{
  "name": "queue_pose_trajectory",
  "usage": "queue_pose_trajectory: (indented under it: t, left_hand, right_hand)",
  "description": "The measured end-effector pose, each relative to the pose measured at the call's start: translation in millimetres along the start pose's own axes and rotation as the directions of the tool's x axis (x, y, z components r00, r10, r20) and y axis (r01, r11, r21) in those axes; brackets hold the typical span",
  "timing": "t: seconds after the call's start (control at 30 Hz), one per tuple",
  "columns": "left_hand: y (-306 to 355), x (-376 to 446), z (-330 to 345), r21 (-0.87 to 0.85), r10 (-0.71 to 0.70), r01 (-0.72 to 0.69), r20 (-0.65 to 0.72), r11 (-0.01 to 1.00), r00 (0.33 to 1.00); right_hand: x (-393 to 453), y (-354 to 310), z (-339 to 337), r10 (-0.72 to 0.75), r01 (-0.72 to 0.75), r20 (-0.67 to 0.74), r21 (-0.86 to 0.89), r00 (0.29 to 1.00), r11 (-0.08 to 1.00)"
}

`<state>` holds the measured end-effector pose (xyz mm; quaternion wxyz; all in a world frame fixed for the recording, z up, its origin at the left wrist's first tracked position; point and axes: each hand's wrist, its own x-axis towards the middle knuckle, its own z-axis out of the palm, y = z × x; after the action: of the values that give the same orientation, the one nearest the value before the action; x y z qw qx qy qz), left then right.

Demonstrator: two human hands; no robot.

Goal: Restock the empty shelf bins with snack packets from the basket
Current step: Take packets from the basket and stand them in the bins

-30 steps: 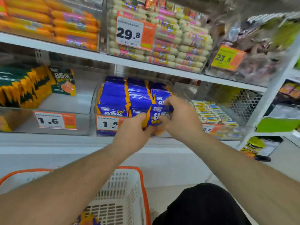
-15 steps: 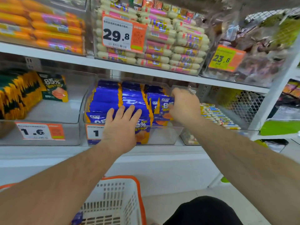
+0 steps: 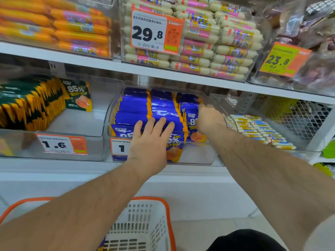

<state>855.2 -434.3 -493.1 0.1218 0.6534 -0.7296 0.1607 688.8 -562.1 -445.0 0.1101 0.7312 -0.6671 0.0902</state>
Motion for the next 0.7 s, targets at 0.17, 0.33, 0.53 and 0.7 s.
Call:
queue_pose_trajectory:
  t: [0.17,0.33,0.53,0.7]
  left_hand:
    - [-1,2,-2,-0.024,0.011,-0.011,0.033,1.000,0.999]
    - [-5,0,-14,-0.128,0.024,-0.018,0.047,0.992,0.999]
    - [-43,-50,-14,-0.243,-0.021,-0.044,-0.256,0.969,0.966]
    - [-103,-104,-11,-0.199,-0.106,0.121,0.084,0.973,0.991]
  right_hand:
    - [-6,-2,-7,0.026,-0.016,-0.068,0.142,0.997,0.990]
    - [-43,-28,-28,0.056,0.070,-0.274,0.429,0.960,0.901]
    - [-93,-98,-28,-0.034,0.311,-0.439,0.578,0.898,0.754]
    - [-128,-164,0,-0.122,0.443,-0.480,0.642,0.869,0.626]
